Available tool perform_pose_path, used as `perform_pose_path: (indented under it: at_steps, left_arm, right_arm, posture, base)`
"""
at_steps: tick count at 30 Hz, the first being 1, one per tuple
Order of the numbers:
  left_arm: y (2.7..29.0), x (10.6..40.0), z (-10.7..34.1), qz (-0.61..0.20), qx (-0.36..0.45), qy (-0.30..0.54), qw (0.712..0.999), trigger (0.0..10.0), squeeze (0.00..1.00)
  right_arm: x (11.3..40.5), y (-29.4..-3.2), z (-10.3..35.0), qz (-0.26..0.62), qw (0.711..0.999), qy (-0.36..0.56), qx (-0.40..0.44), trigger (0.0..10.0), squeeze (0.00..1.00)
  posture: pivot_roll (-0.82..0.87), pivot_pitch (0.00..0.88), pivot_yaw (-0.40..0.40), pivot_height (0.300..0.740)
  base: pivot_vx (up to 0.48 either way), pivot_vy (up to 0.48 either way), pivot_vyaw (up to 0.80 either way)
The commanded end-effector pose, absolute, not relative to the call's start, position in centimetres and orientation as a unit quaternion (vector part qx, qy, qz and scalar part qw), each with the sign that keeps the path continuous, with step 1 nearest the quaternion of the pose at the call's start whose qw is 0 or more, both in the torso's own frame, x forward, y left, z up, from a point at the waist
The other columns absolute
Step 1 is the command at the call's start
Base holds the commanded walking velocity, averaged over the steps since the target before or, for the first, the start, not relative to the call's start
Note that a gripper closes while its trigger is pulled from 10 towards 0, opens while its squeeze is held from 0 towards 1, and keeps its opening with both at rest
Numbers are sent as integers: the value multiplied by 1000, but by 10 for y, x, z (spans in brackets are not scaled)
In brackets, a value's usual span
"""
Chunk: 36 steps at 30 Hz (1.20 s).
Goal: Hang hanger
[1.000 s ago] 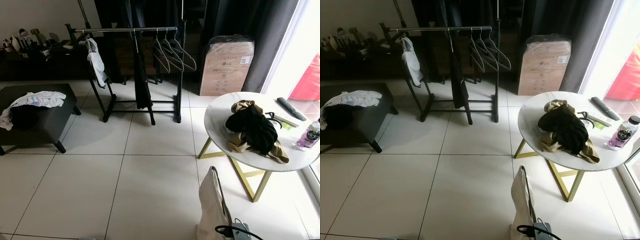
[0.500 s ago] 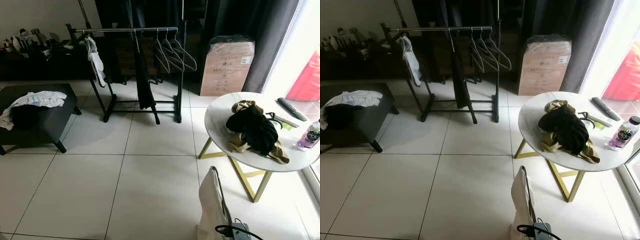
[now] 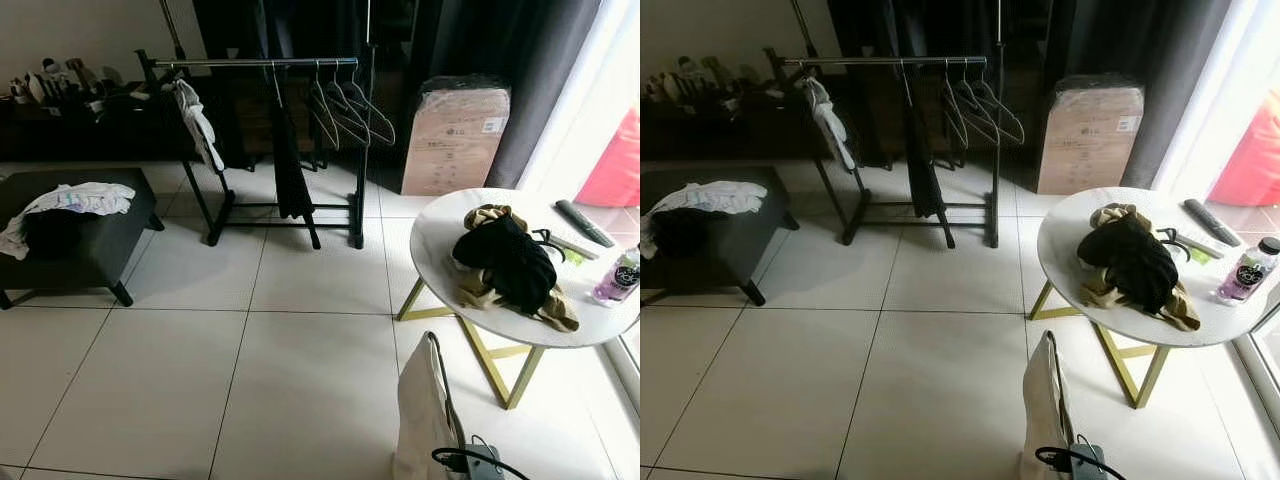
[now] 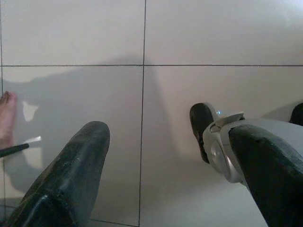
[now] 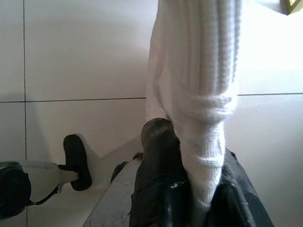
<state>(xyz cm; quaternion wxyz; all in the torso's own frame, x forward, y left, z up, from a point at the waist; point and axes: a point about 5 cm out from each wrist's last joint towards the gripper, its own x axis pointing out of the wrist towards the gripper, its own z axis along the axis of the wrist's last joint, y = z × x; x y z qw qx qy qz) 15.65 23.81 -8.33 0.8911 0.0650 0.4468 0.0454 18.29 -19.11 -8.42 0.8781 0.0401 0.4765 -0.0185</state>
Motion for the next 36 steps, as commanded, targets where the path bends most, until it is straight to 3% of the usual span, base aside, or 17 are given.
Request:
perform_pose_path:
  at_steps: [1, 9, 23, 36]
  left_arm:
    - [238, 152, -86, 50, 62, 463, 883, 10000, 0]
    - [232, 163, -83, 56, 50, 455, 887, 10000, 0]
    - [229, 138, -93, 63, 43, 472, 878, 10000, 0]
    - [226, 143, -91, 56, 42, 459, 886, 10000, 0]
  right_arm:
    - [187, -190, -82, -21, 881, 471, 46, 10000, 0]
    - [191, -199, -79, -31, 883, 467, 43, 10000, 0]
    - [167, -197, -91, -29, 869, 493, 37, 10000, 0]
    - [157, -201, -94, -43, 862, 503, 35, 10000, 0]
  posture:
    - [-26, 0, 7, 740]
    - [-14, 0, -8, 740]
    - [6, 0, -6, 740]
    - [1, 0, -24, 740]
  base:
    - [0, 0, 0]
    - [0, 0, 0]
    - [0, 0, 0]
    - [0, 0, 0]
